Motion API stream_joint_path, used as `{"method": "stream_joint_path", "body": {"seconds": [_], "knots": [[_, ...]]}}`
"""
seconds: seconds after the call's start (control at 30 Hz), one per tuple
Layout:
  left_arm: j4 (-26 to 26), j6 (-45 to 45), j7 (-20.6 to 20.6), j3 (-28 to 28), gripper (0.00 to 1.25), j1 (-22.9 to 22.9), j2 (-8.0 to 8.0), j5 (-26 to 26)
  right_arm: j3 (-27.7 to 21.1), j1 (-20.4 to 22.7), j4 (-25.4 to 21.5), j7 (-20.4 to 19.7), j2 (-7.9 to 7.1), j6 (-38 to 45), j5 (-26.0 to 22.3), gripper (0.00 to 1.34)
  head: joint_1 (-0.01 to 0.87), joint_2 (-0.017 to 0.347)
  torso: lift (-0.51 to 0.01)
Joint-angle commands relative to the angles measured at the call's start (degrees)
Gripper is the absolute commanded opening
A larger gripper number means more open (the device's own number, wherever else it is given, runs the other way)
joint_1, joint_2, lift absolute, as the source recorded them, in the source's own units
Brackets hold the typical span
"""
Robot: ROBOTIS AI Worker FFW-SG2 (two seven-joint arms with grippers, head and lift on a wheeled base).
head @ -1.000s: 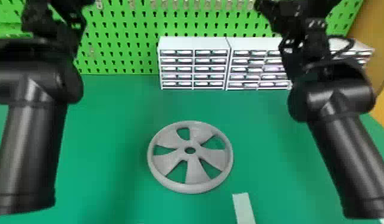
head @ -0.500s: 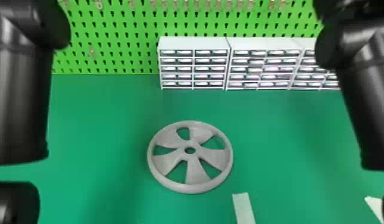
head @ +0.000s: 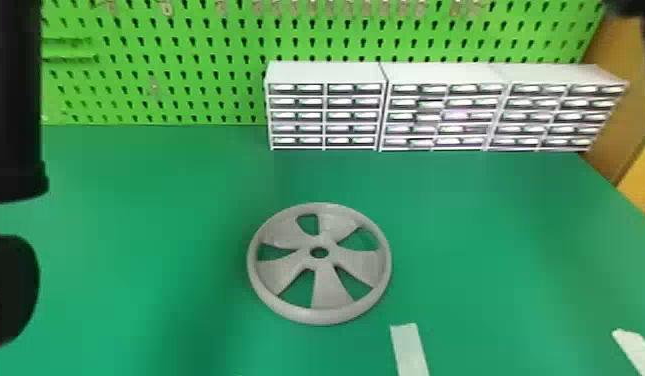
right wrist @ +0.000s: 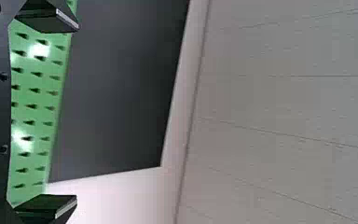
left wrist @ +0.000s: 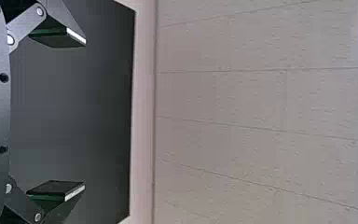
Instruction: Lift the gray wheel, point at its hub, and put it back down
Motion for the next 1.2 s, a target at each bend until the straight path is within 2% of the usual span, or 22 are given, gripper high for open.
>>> {"method": "stream_joint_path", "body": {"seconds": [0.0,0.3,0.47,0.73,1.17], "knots": [[-0.01,-0.71,0.00,-0.21,1.06,-2.04,0.05,-0.45,-0.52,-2.11,-1.08,0.00,-0.17,0.10,-0.58,1.32,0.692,0.048,-0.088],[-0.01,-0.62,0.96,-1.09,1.10,-4.59,0.85,0.78,-1.31,-5.45,-3.98,0.00,-1.13,0.46,0.56,1.32,0.692,0.048,-0.088],[-0.01,-0.27,1.32,-2.50,1.10,-7.14,1.46,-0.01,-1.75,-6.16,-4.33,0.00,-0.78,0.46,0.65,1.32,0.692,0.048,-0.088],[-0.18,0.87,1.76,-3.55,1.10,-9.60,1.90,0.87,-2.02,-7.21,-4.86,-0.09,-1.05,0.46,0.65,1.32,0.692,0.048,-0.088],[-1.32,1.22,2.02,-4.61,1.10,-10.21,2.52,0.69,-2.45,-7.56,-7.84,-0.35,-1.92,1.07,1.09,1.32,0.692,0.048,-0.088]]}}
